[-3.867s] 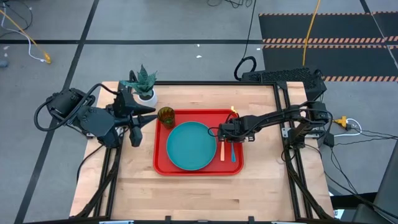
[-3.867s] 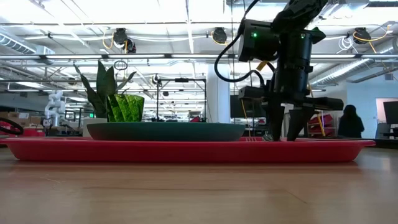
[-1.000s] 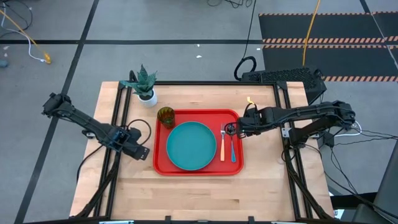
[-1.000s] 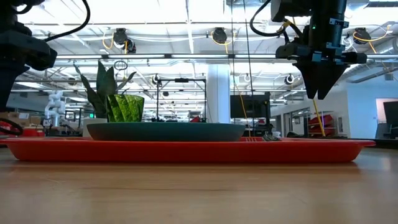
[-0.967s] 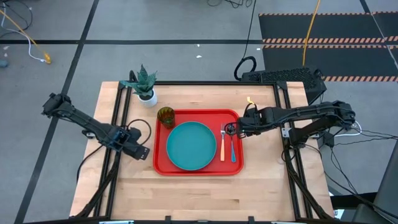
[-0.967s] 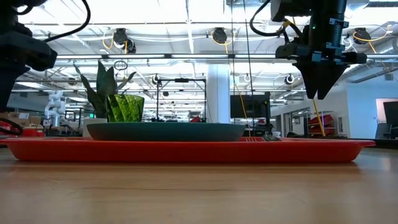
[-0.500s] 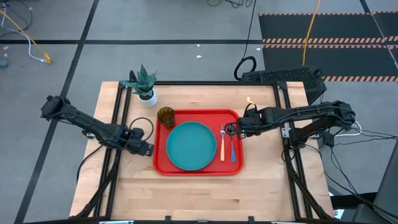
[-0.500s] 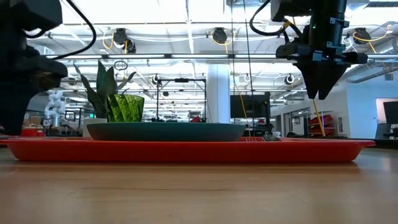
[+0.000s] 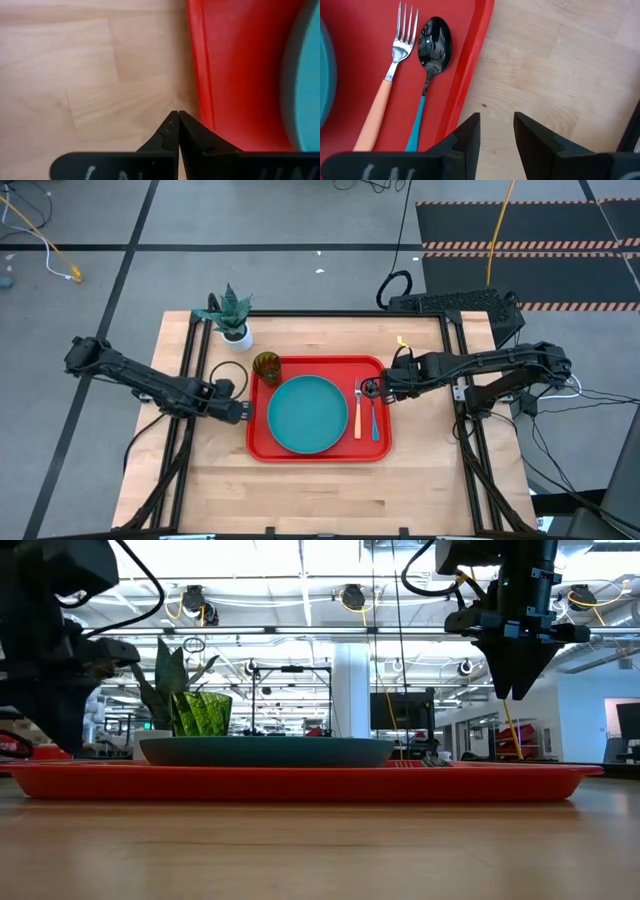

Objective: Pick and place plate/cup/fork/spoon on tray
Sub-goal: Adjust the red tray

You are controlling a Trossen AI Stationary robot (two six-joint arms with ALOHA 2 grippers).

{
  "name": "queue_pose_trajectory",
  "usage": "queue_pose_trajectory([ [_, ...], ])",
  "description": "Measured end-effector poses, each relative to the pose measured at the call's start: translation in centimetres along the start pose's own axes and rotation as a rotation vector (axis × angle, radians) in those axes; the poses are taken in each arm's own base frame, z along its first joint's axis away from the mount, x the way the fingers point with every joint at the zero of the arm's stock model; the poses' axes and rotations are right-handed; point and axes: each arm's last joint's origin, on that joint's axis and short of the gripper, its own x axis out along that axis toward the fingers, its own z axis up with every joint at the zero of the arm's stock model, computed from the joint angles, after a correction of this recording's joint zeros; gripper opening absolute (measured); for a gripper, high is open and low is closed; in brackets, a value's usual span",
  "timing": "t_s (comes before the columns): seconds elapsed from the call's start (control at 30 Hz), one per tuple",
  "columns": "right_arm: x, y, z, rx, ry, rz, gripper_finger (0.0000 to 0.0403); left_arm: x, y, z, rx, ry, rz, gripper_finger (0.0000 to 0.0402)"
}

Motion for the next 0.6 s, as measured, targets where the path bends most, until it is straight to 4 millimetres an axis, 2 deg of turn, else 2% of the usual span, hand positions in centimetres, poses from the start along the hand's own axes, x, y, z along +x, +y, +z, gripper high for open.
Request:
queue_pose_trajectory([
  [0.2, 0.0, 0.0, 0.0, -0.002, 0.003, 0.001, 0.0112, 1.1, -0.3, 0.0, -0.006, -0.029, 0.054, 0.0002],
  [0.37, 0.0, 0.0, 0.0, -0.006, 0.005, 0.002, 0.0112, 2.0, -1.4, -0.3, 0.0, -0.028, 0.003, 0.0002],
  [0.6, -0.4, -0.3, 0.0, -0.02, 0.0, 0.017, 0.0112, 3.1, -1.8, -0.6, -0.003, -0.006, 0.021, 0.0003],
])
